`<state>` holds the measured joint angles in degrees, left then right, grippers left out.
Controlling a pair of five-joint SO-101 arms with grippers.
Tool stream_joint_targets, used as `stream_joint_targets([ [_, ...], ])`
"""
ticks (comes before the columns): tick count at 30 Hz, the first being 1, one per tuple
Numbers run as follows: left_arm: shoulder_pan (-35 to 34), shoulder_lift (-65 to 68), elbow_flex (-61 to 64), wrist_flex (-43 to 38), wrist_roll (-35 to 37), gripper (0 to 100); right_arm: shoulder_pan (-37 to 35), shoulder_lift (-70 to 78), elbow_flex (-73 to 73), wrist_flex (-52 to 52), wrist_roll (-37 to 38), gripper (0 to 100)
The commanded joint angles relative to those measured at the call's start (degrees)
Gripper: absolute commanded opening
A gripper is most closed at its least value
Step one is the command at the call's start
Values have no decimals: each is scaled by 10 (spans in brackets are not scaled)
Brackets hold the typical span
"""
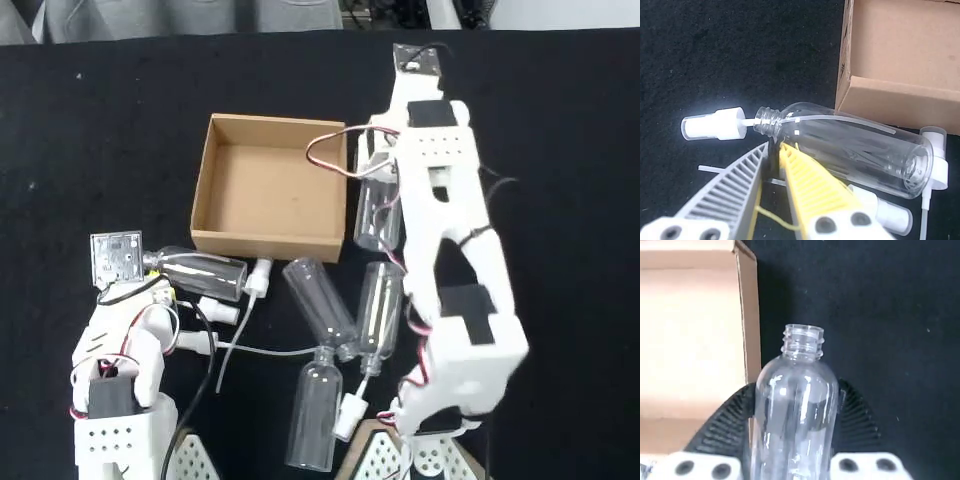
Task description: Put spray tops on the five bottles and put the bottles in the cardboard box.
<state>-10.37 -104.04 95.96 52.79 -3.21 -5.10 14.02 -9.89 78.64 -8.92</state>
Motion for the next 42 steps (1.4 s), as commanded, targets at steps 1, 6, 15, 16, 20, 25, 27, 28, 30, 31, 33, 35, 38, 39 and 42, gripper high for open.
stream_joint_targets([
  [1, -4, -5, 0, -3, -5, 30, 15, -114, 42, -9, 8, 64],
  [6, -4, -5, 0, -3, -5, 30, 14, -235, 172, -76, 8, 64],
  [15, -4, -5, -1, -3, -5, 30, -11, -445, 333, -132, 8, 64],
  [16, -4, -5, -1, -3, -5, 30, -20, -466, 348, -136, 8, 64],
  [20, -4, -4, -11, 4, -5, 30, -40, -545, 408, -163, 8, 64],
  [25, -4, -4, -12, 4, -5, 48, -41, -640, 480, -202, 15, 64],
  [27, -5, -4, -10, 4, -2, 98, -42, -674, 511, -220, 40, 64],
  [28, -5, -4, -9, 4, -1, 120, -47, -691, 527, -231, 49, 64],
  [30, -5, -4, -11, 12, 0, 146, -60, -724, 561, -254, 62, 64],
  [31, -5, -4, -15, 24, 0, 146, -66, -741, 579, -265, 69, 64],
  [33, -5, -4, -25, 42, 0, 150, -83, -774, 611, -287, 83, 64],
  [35, -5, -4, -33, 56, -1, 152, -95, -808, 643, -307, 100, 64],
  [38, -5, -4, -36, 61, -2, 152, -105, -862, 691, -338, 125, 64],
  [39, -5, -4, -37, 61, -2, 152, -107, -880, 707, -348, 134, 64],
  [42, -3, -4, -38, 61, -4, 152, -108, -934, 756, -379, 151, 64],
])
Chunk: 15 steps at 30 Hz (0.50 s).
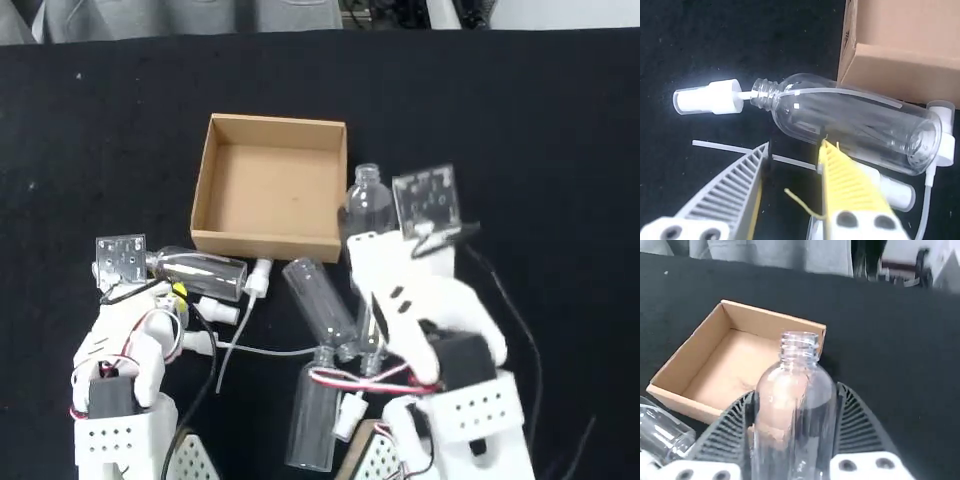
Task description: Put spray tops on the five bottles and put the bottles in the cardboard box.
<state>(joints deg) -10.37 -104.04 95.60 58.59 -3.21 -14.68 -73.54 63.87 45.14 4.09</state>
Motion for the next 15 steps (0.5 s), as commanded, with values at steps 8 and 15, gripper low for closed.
stream_joint_targets([
  [8, 0, -3, -42, 3, -5, 153, -11, -196, 132, -108, 26, 64],
  [15, 1, -3, -95, 45, -6, 153, -11, -307, 213, -142, 25, 64],
])
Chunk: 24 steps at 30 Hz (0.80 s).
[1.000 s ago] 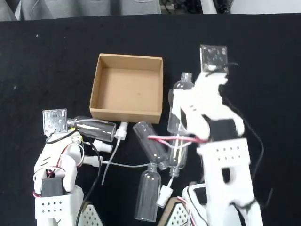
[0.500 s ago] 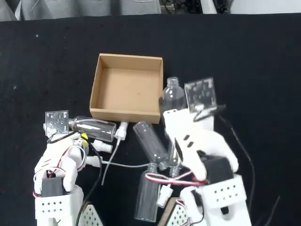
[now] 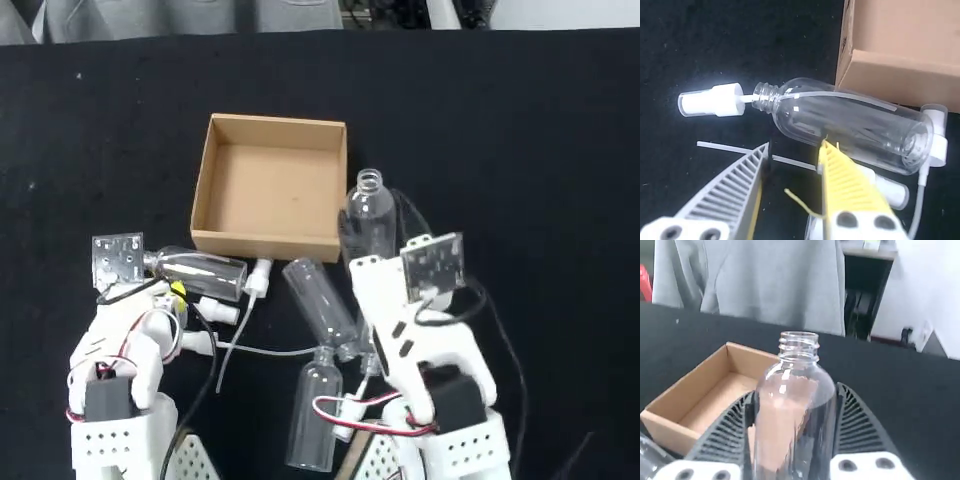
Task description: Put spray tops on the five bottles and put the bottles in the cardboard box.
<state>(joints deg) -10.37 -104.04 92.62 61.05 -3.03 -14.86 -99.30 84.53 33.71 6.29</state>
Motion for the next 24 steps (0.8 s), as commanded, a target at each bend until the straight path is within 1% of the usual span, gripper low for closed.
stream_joint_targets([
  [1, 1, -3, -73, 26, -17, 153, -8, -65, 15, -28, 3, 64],
  [4, 9, -3, -88, 36, -43, 153, -8, -96, 32, -28, 1, 64],
  [9, 40, -2, -113, 44, -58, 152, -6, -93, 38, -28, 2, 64],
  [14, 89, -1, -167, 78, -58, 152, -6, -94, 46, -29, 3, 64],
  [18, 124, 4, -187, 84, -66, 152, -6, -95, 47, -29, 4, 65],
  [20, 145, 25, -191, 84, -80, 152, -3, -95, 47, -29, 3, 66],
  [24, 171, 110, -235, 79, -79, 151, 21, -95, 53, -47, 0, 67],
])
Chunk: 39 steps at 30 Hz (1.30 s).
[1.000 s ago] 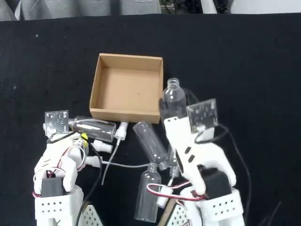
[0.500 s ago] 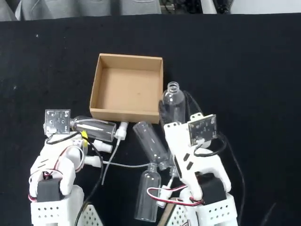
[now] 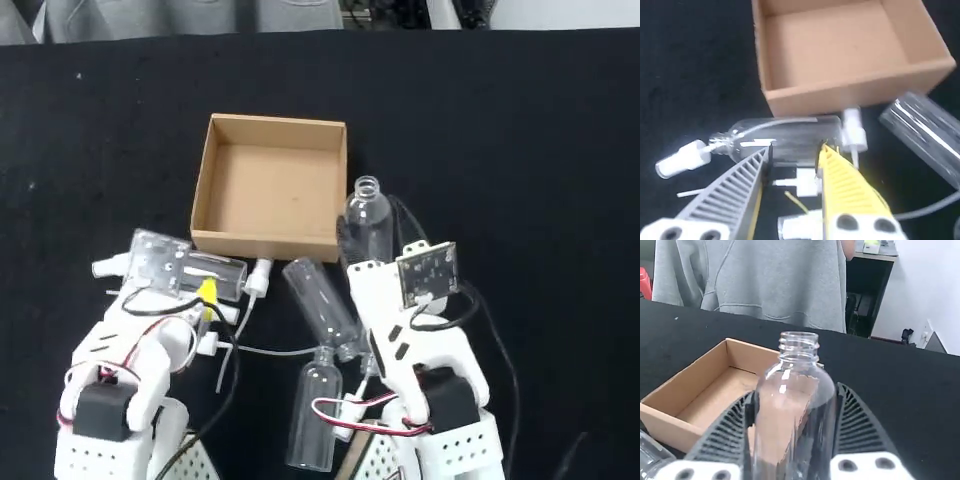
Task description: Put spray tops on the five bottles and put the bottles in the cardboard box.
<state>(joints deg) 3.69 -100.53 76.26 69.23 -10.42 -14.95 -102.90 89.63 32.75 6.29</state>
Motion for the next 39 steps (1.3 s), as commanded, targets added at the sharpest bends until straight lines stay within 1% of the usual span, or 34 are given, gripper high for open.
stream_joint_targets([
  [1, 36, 101, -87, -3, -4, 151, 26, -58, 10, -50, 0, 67],
  [3, 48, 156, -122, -3, -4, 148, 29, -58, 26, -78, 0, 67],
  [6, 67, 241, -160, -3, 23, 149, 29, -58, 41, -101, 2, 67],
  [10, 111, 331, -189, -4, 48, 148, 29, -58, 40, -101, 1, 67],
  [16, 160, 433, -236, -4, 126, 152, 30, -58, 40, -102, 3, 66],
  [19, 181, 474, -246, -22, 150, 152, 47, -58, 38, -104, 0, 67],
  [22, 185, 509, -242, -57, 166, 152, 60, -58, 35, -105, 0, 67],
  [26, 182, 554, -243, -90, 167, 152, 60, -58, 33, -104, 0, 67],
  [29, 182, 587, -243, -117, 182, 152, 60, -58, 33, -104, 0, 67],
  [39, 180, 709, -248, -200, 185, 149, 60, -58, 32, -104, 2, 67],
])
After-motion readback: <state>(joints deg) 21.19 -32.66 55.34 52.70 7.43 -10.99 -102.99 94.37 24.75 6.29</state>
